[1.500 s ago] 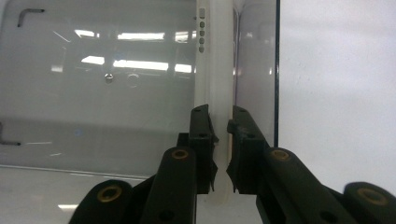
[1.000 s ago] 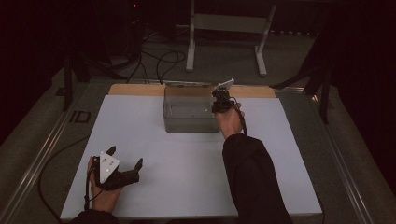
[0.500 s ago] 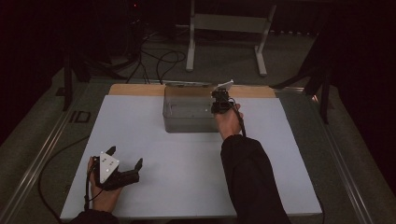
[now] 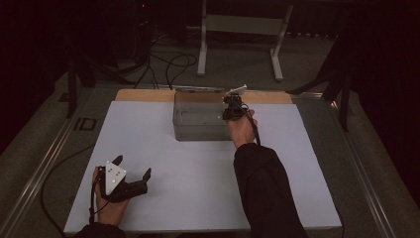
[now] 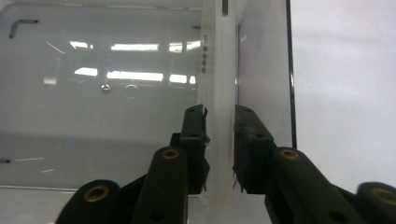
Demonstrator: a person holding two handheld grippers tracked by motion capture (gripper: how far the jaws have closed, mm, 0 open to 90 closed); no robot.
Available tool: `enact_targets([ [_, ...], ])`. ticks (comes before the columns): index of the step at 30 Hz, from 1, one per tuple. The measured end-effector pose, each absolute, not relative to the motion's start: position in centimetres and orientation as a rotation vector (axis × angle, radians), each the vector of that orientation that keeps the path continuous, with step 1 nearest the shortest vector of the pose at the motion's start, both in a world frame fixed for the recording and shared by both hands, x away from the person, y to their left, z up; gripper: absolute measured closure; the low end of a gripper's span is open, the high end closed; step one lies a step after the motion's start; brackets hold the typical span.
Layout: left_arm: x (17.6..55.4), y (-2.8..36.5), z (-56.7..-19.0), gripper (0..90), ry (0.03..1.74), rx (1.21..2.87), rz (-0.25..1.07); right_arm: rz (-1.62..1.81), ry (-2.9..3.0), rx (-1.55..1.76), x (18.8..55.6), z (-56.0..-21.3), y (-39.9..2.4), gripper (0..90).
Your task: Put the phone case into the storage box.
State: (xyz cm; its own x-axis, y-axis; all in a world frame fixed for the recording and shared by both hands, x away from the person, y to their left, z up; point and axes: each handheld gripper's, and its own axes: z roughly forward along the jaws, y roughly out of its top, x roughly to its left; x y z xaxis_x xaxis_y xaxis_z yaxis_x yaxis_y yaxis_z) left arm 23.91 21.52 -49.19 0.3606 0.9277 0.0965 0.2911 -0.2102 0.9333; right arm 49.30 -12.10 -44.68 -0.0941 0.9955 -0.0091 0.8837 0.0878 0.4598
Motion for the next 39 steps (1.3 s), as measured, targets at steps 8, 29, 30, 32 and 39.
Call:
enact_targets([
  [8, 23.9, 21.4, -49.2, 1.4, 1.086, 1.717, 0.877, 0.511, 2.081, 1.777, 49.0, -44.2, -11.8, 63.3],
  [29, 24.0, 21.4, -49.3, 1.4, 1.087, 1.723, 0.876, 0.589, 2.148, 1.585, 47.7, -42.1, -11.7, 56.3],
  [30, 24.0, 21.4, -49.3, 1.4, 1.087, 1.723, 0.876, 0.597, 2.157, 1.562, 47.6, -42.0, -11.7, 54.4],
  [32, 23.9, 21.3, -49.3, 1.4, 1.087, 1.72, 0.876, 0.607, 2.165, 1.531, 47.6, -41.8, -11.8, 50.9],
  [39, 23.9, 21.3, -49.3, 1.4, 1.087, 1.721, 0.877, 0.728, 2.165, 1.547, 47.2, -41.2, -12.0, 41.1],
])
